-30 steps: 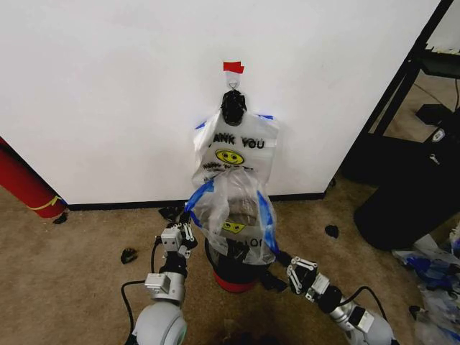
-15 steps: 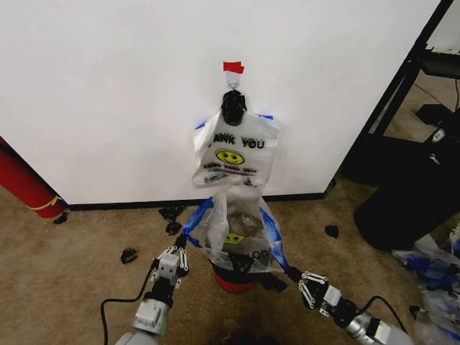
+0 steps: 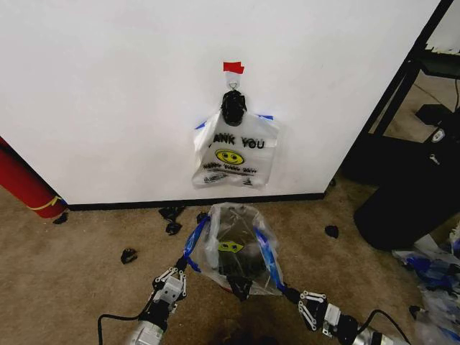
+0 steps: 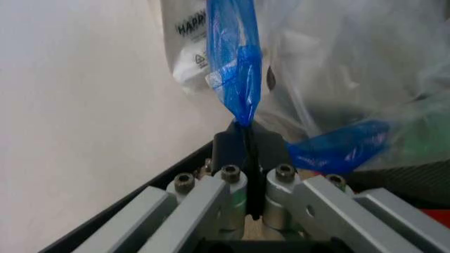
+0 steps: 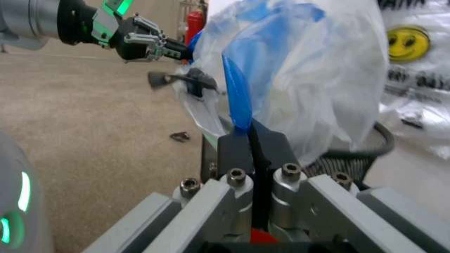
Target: Pick up the garbage bag from the wall and place it over the trash bin.
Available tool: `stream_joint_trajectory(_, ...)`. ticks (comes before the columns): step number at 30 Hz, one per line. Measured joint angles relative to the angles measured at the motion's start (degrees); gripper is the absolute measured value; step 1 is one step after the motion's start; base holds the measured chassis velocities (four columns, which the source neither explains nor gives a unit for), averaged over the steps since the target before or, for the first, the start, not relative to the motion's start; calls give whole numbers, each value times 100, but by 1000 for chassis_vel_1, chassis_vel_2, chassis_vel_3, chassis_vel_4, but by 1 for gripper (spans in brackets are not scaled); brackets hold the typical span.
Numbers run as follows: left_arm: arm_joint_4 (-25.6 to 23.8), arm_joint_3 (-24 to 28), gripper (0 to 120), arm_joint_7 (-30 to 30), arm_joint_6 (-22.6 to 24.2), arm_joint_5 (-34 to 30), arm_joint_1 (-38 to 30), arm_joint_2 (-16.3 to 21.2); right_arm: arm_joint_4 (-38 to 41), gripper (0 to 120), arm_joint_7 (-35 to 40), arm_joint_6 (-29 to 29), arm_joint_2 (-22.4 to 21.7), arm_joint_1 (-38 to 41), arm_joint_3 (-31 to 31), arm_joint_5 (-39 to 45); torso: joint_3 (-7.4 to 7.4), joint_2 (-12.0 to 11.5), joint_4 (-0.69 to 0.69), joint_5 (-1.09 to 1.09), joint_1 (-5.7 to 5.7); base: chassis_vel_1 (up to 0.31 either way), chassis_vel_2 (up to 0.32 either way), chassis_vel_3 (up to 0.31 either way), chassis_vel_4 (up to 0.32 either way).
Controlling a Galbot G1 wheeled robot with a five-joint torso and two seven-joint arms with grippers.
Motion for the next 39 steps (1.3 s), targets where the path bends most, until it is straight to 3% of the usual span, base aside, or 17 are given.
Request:
stream_joint_trajectory(8, 573, 82, 0, 17, -86, 79, -422, -188, -712, 0, 215, 0, 264, 391, -228, 408, 0, 0, 0, 0, 0, 0, 0, 0, 0)
stream_joint_trajectory(11, 586, 93, 0, 30, -96, 88, -410, -162, -818, 0, 132, 0, 300, 427, -255, 493, 0, 0, 1, 0, 0, 0, 0, 0, 0)
stream_joint_trajectory(20, 13, 47, 0, 123, -71, 20, -221, 112, -509, 0, -811, -1, 166, 247, -224, 1010, 0, 0, 0, 0, 0, 0, 0, 0, 0)
stream_joint_trajectory(26, 310, 74, 0, 176, -88, 55, -232, 294, -847, 0, -1199, 0, 87, 331, -107, 823, 0, 0, 0, 0, 0, 0, 0, 0, 0)
stream_joint_trajectory(32, 701, 119, 0, 183, -152, 110, -352, 273, -1133, 0, -1163, 0, 124, 464, -102, 788, 0, 0, 0, 0, 0, 0, 0, 0, 0)
stream_joint_trajectory(39, 976, 120, 0, 178, -123, 58, -631, 133, -1412, 0, -522, -1, 318, 713, -444, 1237, 0, 0, 0, 0, 0, 0, 0, 0, 0)
